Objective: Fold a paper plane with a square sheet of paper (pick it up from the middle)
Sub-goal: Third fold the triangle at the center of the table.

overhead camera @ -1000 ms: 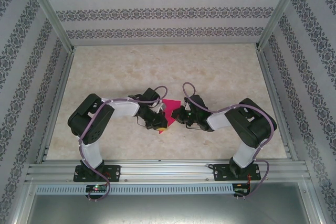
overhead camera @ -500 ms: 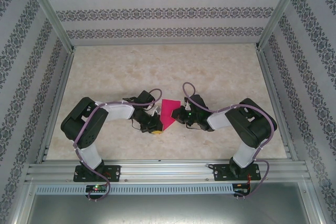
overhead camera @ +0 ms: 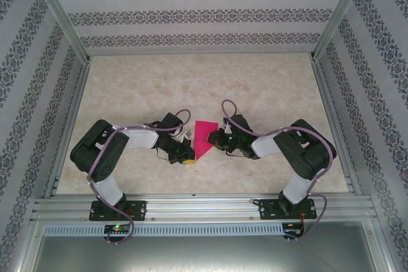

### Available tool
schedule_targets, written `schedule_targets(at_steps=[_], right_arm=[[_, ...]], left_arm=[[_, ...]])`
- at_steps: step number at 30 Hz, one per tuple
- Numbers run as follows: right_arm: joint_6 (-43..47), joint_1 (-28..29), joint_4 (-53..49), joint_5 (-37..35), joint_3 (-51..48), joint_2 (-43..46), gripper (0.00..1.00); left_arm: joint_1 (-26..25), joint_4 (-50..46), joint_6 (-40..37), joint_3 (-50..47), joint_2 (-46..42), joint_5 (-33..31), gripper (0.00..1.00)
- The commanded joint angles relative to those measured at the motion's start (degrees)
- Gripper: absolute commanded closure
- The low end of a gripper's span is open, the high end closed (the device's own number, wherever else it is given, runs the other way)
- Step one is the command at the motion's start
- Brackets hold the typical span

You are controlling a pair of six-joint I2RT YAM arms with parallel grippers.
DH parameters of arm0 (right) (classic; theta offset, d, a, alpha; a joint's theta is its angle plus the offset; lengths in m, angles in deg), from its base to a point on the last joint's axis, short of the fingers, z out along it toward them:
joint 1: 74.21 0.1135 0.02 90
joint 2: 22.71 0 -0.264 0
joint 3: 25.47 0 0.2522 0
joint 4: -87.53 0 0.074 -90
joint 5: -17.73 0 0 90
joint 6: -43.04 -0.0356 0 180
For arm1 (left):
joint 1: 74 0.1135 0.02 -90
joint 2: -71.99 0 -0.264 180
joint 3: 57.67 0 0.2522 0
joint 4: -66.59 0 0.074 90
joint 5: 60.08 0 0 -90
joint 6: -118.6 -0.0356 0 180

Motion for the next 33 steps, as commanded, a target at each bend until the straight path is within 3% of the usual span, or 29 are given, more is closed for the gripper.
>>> schedule_targets(at_steps=[1, 15, 24, 33], right_arm=[[2.0, -1.2, -7.2, -3.9, -0.7, -2.3, 0.85], [1.8, -0.9, -6.9, -3.5, -0.2, -1.9, 0.86], [3.6, 0.8, -12.0, -5.5, 2.4, -0.3, 0.86], [4.3, 0.8, -12.9, -5.2, 2.2, 2.6, 0.83]], left_arm=[[0.9, -6.9, 1.8, -3.3, 0.0, -3.1, 0.94], [1.2, -10.7, 0.0, -1.2, -7.8, -3.5, 0.90], [1.2, 0.7, 1.1, -0.7, -9.4, 4.4, 0.85], [1.2, -6.2, -1.1, 2.4, 0.2, -8.1, 0.89]])
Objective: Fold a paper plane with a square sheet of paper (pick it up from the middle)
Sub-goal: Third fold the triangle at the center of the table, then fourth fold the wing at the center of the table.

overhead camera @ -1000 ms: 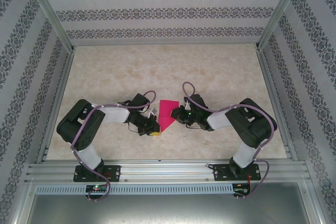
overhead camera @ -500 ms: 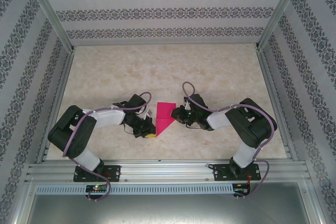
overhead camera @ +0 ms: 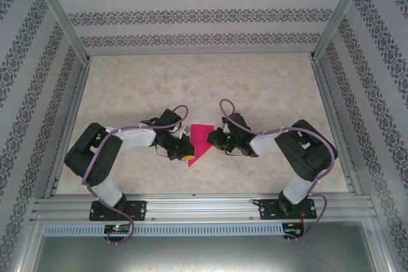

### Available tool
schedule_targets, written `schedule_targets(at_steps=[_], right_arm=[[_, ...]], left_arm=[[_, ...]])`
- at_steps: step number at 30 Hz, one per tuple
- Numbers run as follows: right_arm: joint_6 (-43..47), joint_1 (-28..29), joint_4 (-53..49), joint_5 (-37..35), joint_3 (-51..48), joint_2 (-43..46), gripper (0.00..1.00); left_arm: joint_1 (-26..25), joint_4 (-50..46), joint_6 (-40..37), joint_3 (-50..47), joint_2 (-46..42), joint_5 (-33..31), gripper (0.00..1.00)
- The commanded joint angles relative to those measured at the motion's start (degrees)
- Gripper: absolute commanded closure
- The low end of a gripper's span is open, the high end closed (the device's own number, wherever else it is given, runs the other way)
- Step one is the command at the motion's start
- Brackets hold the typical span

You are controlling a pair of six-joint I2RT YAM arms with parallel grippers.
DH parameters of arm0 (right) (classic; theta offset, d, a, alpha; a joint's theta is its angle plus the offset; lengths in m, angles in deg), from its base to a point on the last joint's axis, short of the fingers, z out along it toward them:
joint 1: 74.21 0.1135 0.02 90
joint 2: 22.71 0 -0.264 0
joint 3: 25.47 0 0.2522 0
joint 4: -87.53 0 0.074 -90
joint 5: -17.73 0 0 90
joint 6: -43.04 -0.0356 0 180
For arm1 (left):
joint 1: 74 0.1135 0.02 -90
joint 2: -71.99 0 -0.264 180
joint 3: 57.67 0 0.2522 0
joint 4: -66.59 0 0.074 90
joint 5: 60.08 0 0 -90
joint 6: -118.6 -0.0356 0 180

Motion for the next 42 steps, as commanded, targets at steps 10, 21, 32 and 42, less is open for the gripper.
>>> schedule_targets(at_steps=[10, 21, 32, 42], right_arm=[[5.5, -0.7, -18.8, -9.5, -1.0, 14.7, 0.58], [3.6, 0.1, -17.0, -6.8, -0.9, 13.5, 0.55], [1.9, 1.7, -13.8, -4.4, 0.9, 9.0, 0.54], [-0.2, 1.8, -10.7, -3.5, 0.7, 7.2, 0.54]], left_arm=[[0.6, -6.4, -5.7, 1.3, 2.1, -5.0, 0.89], [0.6, -7.0, -6.4, 5.6, -4.1, -6.5, 0.85], [0.6, -11.0, -9.0, 9.4, 2.9, -15.2, 0.87], [0.5, -12.0, -10.0, 9.5, 5.4, -16.8, 0.88]])
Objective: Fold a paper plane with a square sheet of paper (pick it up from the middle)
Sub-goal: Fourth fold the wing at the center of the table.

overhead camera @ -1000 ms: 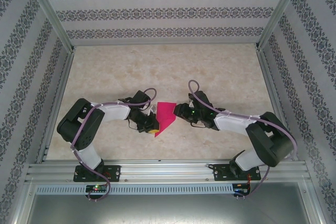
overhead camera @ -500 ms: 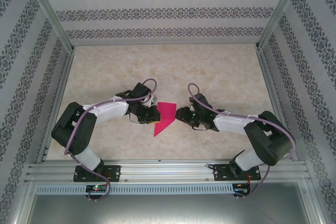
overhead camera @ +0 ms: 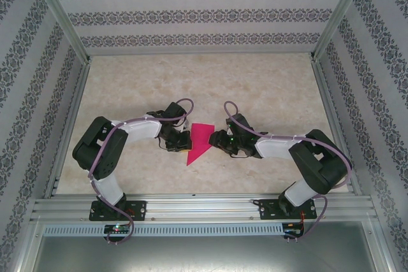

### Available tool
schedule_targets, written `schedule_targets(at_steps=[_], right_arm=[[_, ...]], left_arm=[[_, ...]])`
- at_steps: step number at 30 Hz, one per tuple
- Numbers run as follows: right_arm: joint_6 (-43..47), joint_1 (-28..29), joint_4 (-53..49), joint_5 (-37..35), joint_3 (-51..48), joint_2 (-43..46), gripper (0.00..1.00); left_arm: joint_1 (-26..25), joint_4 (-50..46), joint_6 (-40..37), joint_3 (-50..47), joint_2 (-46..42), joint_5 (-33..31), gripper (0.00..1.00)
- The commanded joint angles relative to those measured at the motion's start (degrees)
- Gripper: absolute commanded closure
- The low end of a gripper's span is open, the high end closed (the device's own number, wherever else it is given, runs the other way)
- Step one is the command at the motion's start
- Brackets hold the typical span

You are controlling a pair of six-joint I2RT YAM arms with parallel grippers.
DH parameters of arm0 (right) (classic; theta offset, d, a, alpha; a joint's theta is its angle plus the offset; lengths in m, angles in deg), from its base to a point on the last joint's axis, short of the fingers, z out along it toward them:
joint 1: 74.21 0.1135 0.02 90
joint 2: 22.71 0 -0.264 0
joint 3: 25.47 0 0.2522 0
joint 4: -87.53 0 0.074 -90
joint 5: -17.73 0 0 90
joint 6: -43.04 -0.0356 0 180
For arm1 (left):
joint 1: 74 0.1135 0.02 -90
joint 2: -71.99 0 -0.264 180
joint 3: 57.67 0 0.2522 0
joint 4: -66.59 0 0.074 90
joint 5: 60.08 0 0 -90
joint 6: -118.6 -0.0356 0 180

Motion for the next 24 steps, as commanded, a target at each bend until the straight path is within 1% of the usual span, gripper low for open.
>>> schedule_targets(at_steps=[1, 9, 24], right_arm=[[-1.8, 0.7, 3.1, 1.2, 1.0, -1.5, 0.54], [-4.2, 1.1, 6.7, 2.6, 2.0, -4.5, 0.55], [-4.5, 1.2, 9.3, 2.5, 1.3, -3.0, 0.59]], left_arm=[[0.6, -2.7, -1.6, 0.4, 1.7, -2.6, 0.88], [0.5, -2.9, -1.9, 0.4, 2.4, -2.3, 0.89], [0.5, -2.5, -2.0, 0.3, 2.3, -1.3, 0.89]])
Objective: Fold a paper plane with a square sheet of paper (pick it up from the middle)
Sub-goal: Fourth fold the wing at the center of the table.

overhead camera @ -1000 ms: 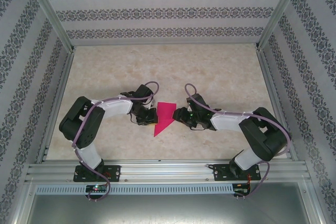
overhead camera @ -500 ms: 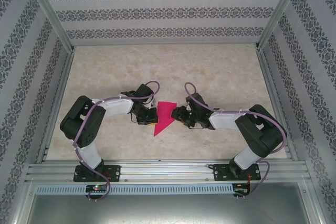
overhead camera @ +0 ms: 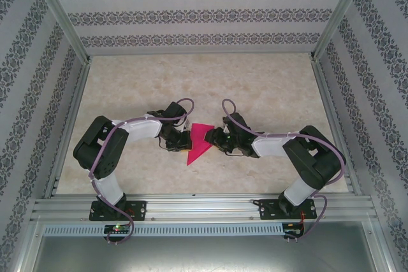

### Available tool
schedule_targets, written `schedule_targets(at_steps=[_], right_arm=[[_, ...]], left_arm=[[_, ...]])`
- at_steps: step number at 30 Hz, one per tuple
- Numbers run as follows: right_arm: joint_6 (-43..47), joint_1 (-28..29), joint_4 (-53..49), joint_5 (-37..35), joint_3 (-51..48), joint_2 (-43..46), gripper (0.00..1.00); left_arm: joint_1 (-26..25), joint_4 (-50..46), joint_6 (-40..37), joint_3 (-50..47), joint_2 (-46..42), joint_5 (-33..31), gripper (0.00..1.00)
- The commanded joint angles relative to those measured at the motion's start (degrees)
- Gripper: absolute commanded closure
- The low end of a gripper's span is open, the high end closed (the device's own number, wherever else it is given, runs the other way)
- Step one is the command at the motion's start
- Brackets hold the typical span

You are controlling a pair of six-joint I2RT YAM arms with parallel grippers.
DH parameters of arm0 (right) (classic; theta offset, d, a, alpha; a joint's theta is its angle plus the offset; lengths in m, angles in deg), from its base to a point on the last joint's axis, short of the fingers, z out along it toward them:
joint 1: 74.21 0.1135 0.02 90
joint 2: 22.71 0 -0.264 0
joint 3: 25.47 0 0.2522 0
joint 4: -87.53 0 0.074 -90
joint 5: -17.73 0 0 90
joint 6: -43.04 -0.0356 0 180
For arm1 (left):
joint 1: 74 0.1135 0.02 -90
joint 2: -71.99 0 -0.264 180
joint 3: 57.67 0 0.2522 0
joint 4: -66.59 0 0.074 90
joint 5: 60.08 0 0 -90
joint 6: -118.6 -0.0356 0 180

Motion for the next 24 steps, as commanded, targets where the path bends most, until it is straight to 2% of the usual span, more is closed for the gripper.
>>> schedule_targets(at_steps=[1, 15, 24], right_arm=[[0.8, 0.1, 1.9, 0.8, 0.6, -0.1, 0.60], [8.5, 0.2, 1.7, 8.2, 4.5, -5.6, 0.69], [8.8, 0.3, 1.8, 8.8, 5.2, -7.2, 0.82]], left_arm=[[0.5, -2.1, -1.2, -0.2, 1.8, -1.4, 0.89], [0.5, -2.4, -1.2, 0.0, -0.4, -2.0, 0.88], [0.5, -3.3, -1.4, 0.2, -2.1, -3.0, 0.85]])
